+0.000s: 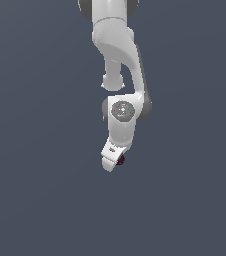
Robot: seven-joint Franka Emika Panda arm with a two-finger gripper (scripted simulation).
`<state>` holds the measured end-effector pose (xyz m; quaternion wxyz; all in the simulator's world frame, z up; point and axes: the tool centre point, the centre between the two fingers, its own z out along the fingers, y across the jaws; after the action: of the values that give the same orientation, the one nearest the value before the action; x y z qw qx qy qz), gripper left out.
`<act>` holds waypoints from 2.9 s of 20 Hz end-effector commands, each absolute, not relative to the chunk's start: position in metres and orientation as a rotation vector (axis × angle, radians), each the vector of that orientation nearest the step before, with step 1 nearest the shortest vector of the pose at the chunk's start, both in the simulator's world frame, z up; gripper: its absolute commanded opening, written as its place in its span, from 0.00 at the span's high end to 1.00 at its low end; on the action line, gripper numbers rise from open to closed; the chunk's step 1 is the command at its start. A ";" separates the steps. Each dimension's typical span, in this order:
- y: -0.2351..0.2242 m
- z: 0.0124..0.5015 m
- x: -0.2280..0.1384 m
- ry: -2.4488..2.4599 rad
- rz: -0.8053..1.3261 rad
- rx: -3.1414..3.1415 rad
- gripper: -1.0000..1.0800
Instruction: Pick up the object and move it to a goal position.
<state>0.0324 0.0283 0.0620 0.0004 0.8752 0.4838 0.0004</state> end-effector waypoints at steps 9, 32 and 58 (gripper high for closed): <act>0.029 0.028 0.032 1.525 0.000 2.747 0.04; 0.031 0.078 0.042 1.524 0.000 2.747 1.00; 0.045 0.326 0.098 1.526 0.001 2.748 1.00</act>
<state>0.0953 0.0445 0.3144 -0.0007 0.8742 0.4855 0.0005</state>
